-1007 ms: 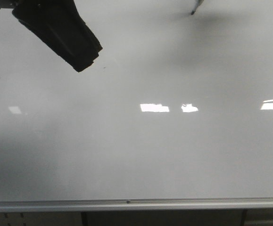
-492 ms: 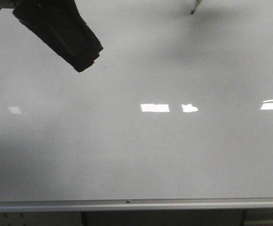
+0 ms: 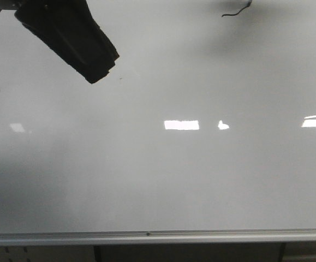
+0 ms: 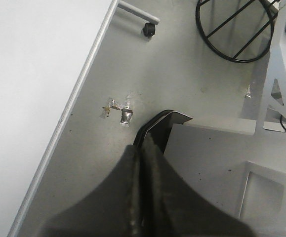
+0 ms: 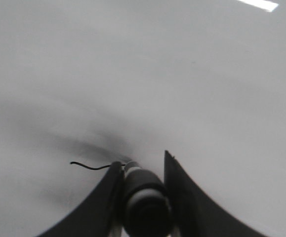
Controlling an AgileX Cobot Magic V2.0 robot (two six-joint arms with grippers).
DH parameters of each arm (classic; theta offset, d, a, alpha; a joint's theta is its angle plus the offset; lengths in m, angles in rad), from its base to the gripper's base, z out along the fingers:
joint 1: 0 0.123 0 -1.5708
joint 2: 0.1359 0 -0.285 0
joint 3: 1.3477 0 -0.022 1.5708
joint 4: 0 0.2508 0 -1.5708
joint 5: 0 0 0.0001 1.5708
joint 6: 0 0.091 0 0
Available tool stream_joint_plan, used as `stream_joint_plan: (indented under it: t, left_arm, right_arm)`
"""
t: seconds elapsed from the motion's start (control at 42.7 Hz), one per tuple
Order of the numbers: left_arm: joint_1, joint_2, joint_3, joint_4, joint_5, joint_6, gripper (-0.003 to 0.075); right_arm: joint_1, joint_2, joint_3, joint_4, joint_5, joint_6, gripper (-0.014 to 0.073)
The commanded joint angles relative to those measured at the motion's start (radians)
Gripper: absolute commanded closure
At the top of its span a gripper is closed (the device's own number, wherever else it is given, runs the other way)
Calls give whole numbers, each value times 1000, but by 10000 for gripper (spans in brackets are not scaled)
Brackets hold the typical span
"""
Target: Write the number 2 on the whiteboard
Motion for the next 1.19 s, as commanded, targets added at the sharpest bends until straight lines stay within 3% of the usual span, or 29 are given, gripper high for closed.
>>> stream_joint_plan:
  t: [0.0,0.211,0.351,0.867,0.984,1.171]
  left_arm:
    - [-7,-43,-31,-55,-16,-6,740]
    - [-7,-43,-31,-55,-29,-6,740]
    - [-7,-43,-31,-55,-39,-6,740]
    - [-7,-43,-31,-55,-39,-6,740]
    - [-7,-43,-31,-55,-39,-6,740]
    - [-7,-43,-31,-55,-39,-6,740]
  right_arm:
    - [-37,-55,-32,-28,-59,6,656]
    - [-60,-39,-28,-20,-30,6,656]
    - [-57,-13,-28,59,-30,6,656]
    - [42,45,-28,92,-39,6,656]
    - [42,45,-28,65,-30,7,656]
    - [42,43,-28,-83,-20,90,656]
